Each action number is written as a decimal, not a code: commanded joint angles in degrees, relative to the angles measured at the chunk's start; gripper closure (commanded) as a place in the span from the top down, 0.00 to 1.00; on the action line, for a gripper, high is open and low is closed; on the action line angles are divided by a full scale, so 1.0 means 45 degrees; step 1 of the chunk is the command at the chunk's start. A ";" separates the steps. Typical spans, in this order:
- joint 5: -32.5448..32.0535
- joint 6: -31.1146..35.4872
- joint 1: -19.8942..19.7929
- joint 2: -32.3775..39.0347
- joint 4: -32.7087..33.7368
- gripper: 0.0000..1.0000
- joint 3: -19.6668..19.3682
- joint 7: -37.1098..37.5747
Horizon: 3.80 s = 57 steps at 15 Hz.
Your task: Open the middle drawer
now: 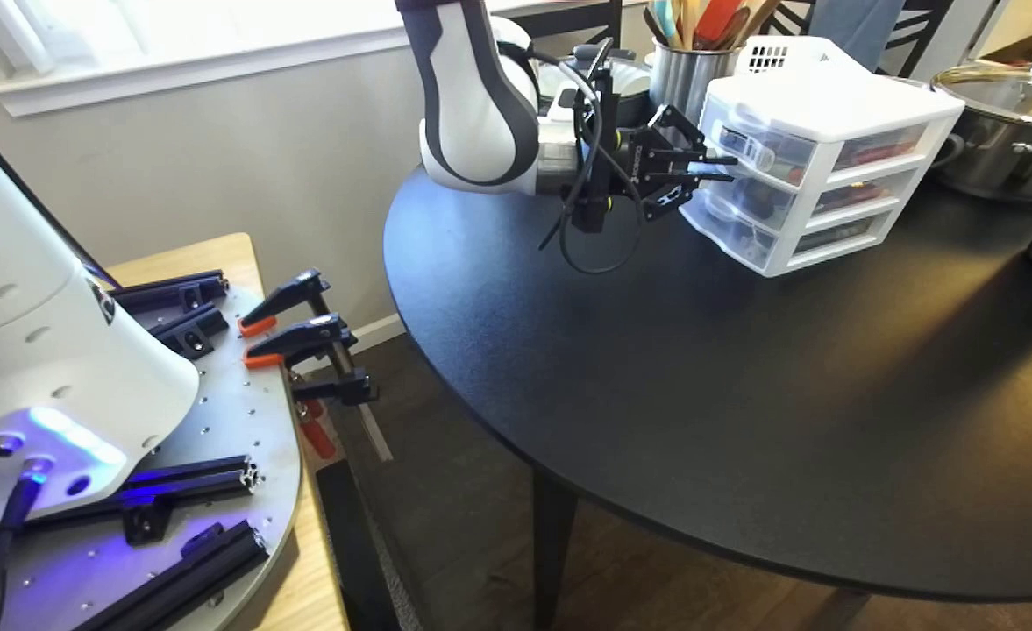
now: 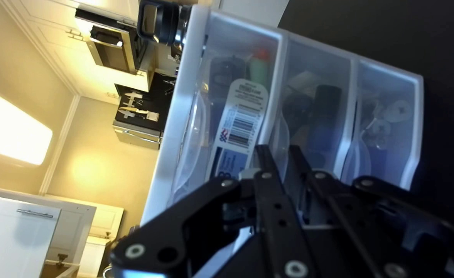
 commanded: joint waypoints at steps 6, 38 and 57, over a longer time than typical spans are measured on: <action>-0.1260 -0.1299 -0.0042 -0.1018 -0.2256 0.06 0.0865 0.1373; -0.0080 0.1645 -0.1177 -0.1637 -0.1507 0.06 0.0014 -0.0656; -0.2040 0.1244 0.2323 -0.1709 -0.2116 0.23 -0.1563 0.1989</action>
